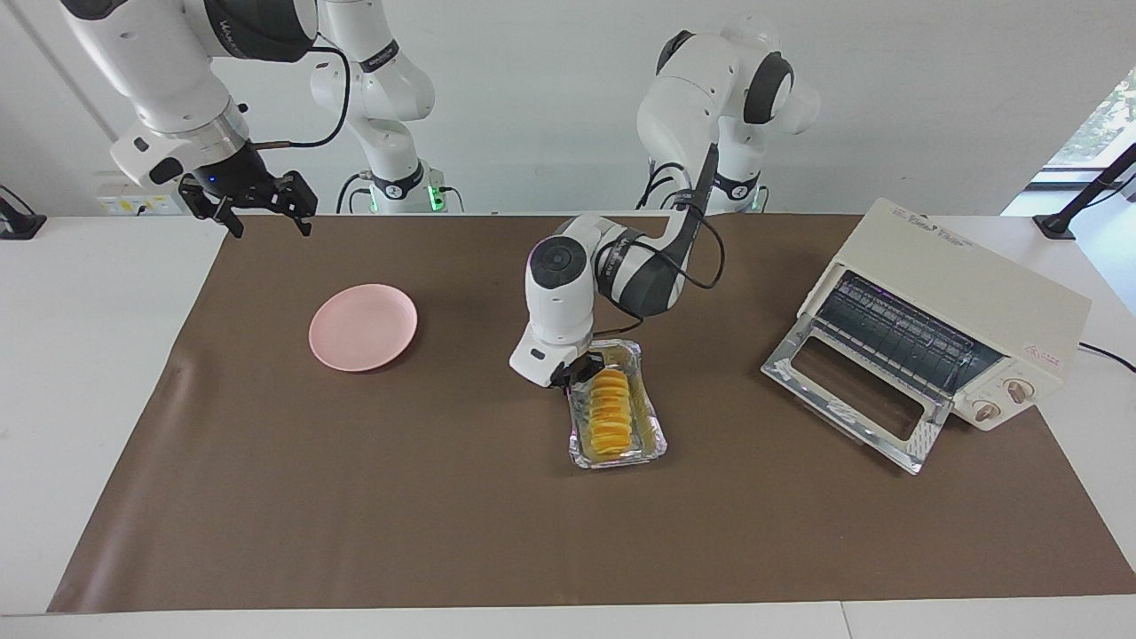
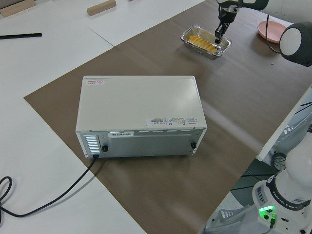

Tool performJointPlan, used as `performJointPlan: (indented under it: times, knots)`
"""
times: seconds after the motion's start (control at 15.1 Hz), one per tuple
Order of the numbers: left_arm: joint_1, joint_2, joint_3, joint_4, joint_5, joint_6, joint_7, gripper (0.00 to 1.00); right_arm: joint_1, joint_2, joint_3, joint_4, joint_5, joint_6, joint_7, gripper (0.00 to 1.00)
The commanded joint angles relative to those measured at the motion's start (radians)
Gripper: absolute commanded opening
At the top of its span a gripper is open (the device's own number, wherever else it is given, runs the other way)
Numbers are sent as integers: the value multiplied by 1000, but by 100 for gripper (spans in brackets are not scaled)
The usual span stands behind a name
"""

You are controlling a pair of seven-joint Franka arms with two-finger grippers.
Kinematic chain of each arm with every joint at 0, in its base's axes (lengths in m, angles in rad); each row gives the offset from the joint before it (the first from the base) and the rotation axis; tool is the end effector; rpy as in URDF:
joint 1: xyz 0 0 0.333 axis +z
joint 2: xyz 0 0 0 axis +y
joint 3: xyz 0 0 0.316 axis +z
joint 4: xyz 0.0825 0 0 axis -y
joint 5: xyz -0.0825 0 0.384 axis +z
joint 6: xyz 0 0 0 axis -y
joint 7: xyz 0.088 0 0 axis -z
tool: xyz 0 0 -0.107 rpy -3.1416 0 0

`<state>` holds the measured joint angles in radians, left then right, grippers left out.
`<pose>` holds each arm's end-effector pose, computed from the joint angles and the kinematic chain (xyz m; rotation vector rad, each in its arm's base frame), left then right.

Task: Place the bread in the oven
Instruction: 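Lift the foil tray with the left gripper, then carry the foil tray with the left gripper toward the oven opening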

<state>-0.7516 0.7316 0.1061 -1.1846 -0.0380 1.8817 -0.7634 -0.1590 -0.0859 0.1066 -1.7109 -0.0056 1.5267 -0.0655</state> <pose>0.5809 -0.4680 0.3526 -3.0906 -0.1612 0.0010 0.5196 -0.0256 0.6011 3.1288 0.0192 -0.1558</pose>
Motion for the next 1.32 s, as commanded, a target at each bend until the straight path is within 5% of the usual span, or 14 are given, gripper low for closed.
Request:
performJointPlan:
  times: [0.0,0.4,0.66,1.26]
  knots:
    - [6,-47,65,-3,-28,-52,-72,0,-13,-23,7,-19,-10,-11,-27,100]
    - [110,-101,217,-4,-71,-174,-93,0,-13,-23,8,-19,-8,-11,-27,100]
    - [259,-115,222,-10,-75,-231,-89,0,-13,-23,8,-19,-10,-11,-27,100]
    - [348,-172,271,-147,-69,-245,-97,0,-13,-23,8,-19,-10,-11,-27,100]
